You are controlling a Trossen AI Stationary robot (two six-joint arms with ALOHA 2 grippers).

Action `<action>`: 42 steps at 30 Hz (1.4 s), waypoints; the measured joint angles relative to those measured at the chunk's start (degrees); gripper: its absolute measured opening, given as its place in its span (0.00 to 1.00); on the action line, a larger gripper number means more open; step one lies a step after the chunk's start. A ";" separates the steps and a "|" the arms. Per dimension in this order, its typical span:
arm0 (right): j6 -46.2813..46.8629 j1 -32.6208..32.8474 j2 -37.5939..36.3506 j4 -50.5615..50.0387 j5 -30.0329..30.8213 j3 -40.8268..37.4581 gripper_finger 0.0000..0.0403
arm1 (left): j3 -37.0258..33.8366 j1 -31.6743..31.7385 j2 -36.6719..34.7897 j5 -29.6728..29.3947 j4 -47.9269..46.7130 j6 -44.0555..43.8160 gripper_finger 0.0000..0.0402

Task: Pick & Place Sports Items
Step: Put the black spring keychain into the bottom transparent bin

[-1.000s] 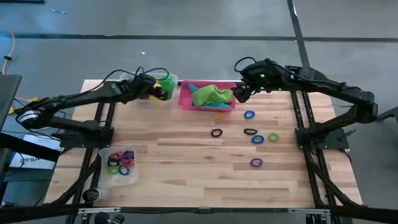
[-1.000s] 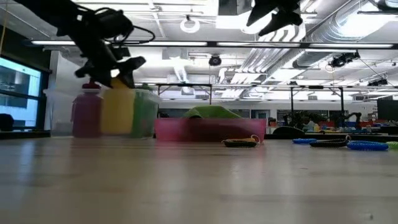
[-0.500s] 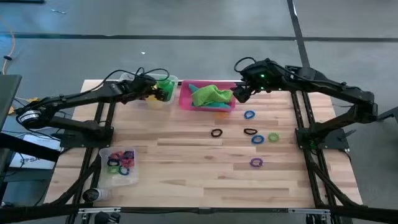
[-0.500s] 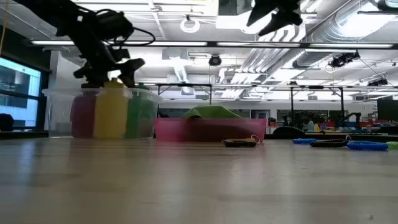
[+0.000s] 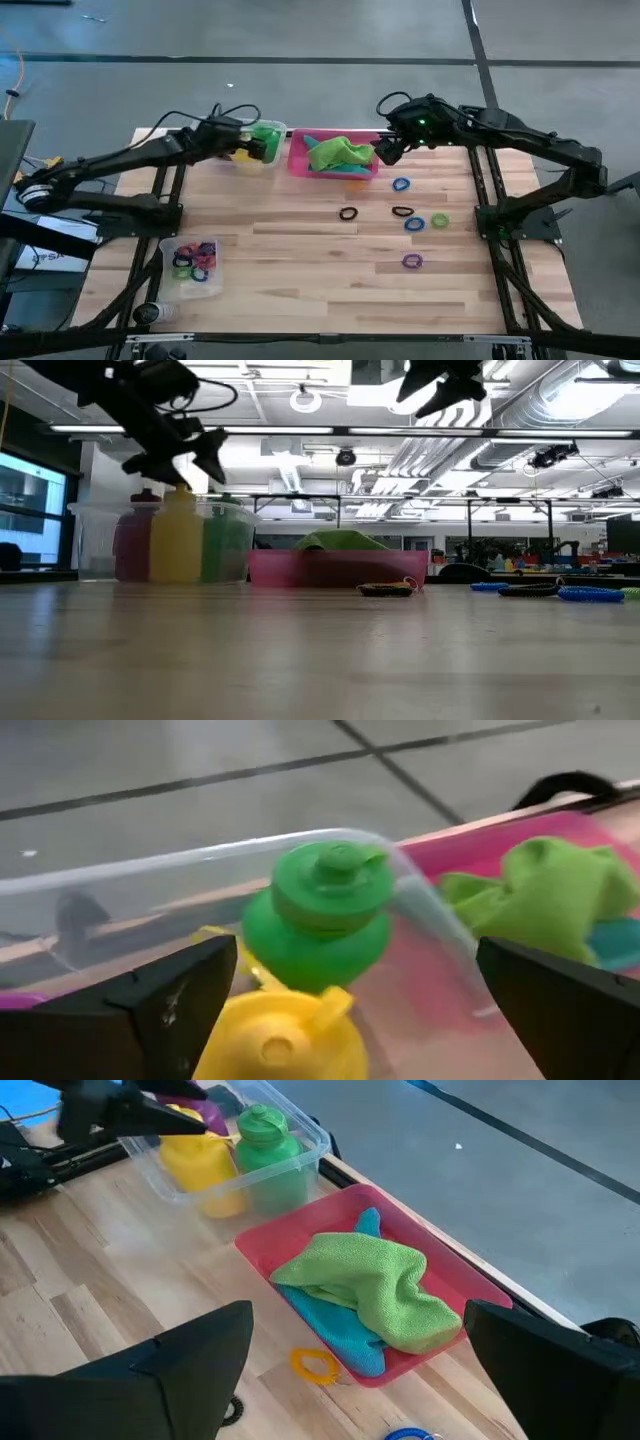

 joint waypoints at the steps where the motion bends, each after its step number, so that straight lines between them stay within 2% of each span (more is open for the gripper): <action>1: 0.00 0.00 0.00 0.00 -0.03 0.00 0.73 | 0.00 0.00 -0.72 1.15 0.04 0.88 0.84; 10: -0.37 0.00 0.00 -0.86 -2.18 0.00 0.73 | 0.00 -2.09 -7.27 4.48 0.04 7.61 0.84; 21: -11.11 1.19 0.36 -4.59 -16.48 0.00 0.73 | 0.00 -8.00 -10.39 4.48 0.04 9.48 0.84; 30: -21.07 5.12 1.31 -7.71 -16.50 -1.54 0.73 | 0.00 -11.16 -10.37 4.40 0.04 8.98 0.84; 42: -20.60 5.63 1.35 1.46 -16.97 -15.21 0.73 | 0.00 -13.45 -10.32 4.14 0.04 8.82 0.84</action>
